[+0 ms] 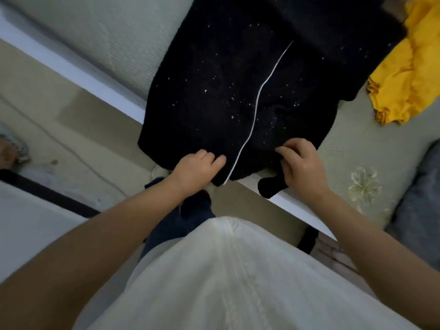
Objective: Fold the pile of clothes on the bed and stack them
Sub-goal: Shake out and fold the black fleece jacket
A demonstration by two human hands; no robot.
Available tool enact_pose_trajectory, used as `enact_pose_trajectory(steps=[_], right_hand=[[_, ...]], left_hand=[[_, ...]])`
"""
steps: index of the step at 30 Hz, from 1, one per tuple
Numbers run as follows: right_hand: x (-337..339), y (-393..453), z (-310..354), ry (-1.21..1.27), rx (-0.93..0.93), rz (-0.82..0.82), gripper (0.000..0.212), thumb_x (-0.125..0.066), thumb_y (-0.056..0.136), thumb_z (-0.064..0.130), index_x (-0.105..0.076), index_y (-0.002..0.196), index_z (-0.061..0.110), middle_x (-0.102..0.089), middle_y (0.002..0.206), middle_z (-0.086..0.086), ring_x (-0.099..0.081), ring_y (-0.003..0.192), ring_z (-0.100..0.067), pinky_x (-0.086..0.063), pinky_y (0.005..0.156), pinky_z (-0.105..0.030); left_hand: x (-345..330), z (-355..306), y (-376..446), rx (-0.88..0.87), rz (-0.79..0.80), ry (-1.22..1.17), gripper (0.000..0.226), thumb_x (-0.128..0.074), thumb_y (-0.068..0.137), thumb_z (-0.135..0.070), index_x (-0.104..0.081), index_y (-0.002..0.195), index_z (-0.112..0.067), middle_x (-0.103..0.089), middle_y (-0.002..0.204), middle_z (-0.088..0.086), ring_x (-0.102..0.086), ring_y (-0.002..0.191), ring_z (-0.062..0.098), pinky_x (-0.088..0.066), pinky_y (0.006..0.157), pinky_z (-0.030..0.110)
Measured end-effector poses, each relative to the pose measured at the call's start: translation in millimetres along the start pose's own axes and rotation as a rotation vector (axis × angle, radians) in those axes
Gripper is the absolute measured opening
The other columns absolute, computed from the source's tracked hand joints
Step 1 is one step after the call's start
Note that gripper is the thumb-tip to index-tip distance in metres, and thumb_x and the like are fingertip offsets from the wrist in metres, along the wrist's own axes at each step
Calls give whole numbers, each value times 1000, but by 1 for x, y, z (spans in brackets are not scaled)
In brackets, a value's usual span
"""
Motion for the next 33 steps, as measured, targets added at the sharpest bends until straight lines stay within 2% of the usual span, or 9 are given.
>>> enact_pose_trajectory(steps=[3, 5, 8, 11, 17, 21, 25, 30, 33], right_hand=[[13, -17, 6, 27, -44, -40, 16, -53, 73, -13, -67, 81, -14, -65, 81, -28, -64, 70, -42, -52, 67, -41], [18, -29, 15, 58, -79, -15, 20, -57, 64, -20, -66, 81, -14, -66, 87, -30, -65, 79, -46, -52, 73, -51], [21, -46, 32, 186, -288, 372, 31, -52, 81, -11, -59, 112, -7, -63, 110, -26, -60, 105, -38, -47, 89, -35], [34, -52, 44, 281, -407, 749, 34, -44, 92, 7, -48, 126, 10, -58, 112, -12, -53, 93, -22, -38, 70, -25], [69, -18, 47, 432, -398, 1080, 37, -52, 90, 11, -49, 126, 17, -48, 115, -3, -50, 99, -21, -47, 85, -32], [92, 23, -2, 334, -488, 879, 36, -45, 89, 3, -52, 122, 16, -53, 118, -7, -52, 103, -25, -45, 78, -30], [105, 74, -63, 100, -596, 617, 41, -44, 86, 2, -48, 125, 14, -56, 117, -11, -53, 103, -29, -36, 69, -31], [108, 133, -127, -217, -620, -45, 28, -73, 43, -9, -64, 67, 3, -61, 70, -14, -62, 69, -29, -48, 71, -39], [99, 163, -171, -288, -664, -89, 24, -70, 41, -5, -63, 59, 9, -59, 63, -7, -61, 61, -24, -49, 73, -37]], left_hand=[[38, -2, 5, -122, 243, 136, 58, -80, 53, -1, -62, 108, 2, -63, 75, 14, -61, 65, 25, -41, 41, 23], [58, 1, 13, -125, 426, 233, 52, -54, 84, -4, -35, 133, -5, -56, 107, 13, -55, 95, 27, -39, 60, 29], [97, -3, 27, -140, 645, 309, 46, -41, 90, -2, -33, 134, -11, -53, 115, 11, -53, 103, 27, -38, 69, 30], [126, -13, 31, -182, 895, 392, 51, -41, 91, -3, -33, 139, -16, -48, 129, 10, -51, 113, 27, -45, 88, 31], [166, -34, 41, -208, 1239, 459, 46, -57, 86, -12, -45, 131, -11, -51, 126, 7, -51, 111, 24, -42, 84, 28], [179, -24, 110, -111, 1077, 496, 37, -45, 91, -5, -47, 127, -6, -53, 113, 9, -50, 85, 19, -43, 81, 28], [192, -12, 201, -5, 688, 507, 40, -47, 88, -4, -39, 128, -6, -50, 123, 13, -51, 107, 29, -42, 80, 34], [192, 10, 293, 17, 220, 529, 38, -56, 81, -4, -44, 117, -10, -52, 113, 10, -48, 106, 28, -39, 81, 35], [186, 25, 340, -110, -43, 535, 35, -76, 55, -3, -62, 87, -7, -62, 75, 7, -60, 69, 25, -46, 59, 29]])
Point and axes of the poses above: each hand's wrist, its own y-axis towards the middle knuckle, its own x-axis out of the back of the hand, z = x × y, the point moved 3 cm from there along y, towards the middle knuckle
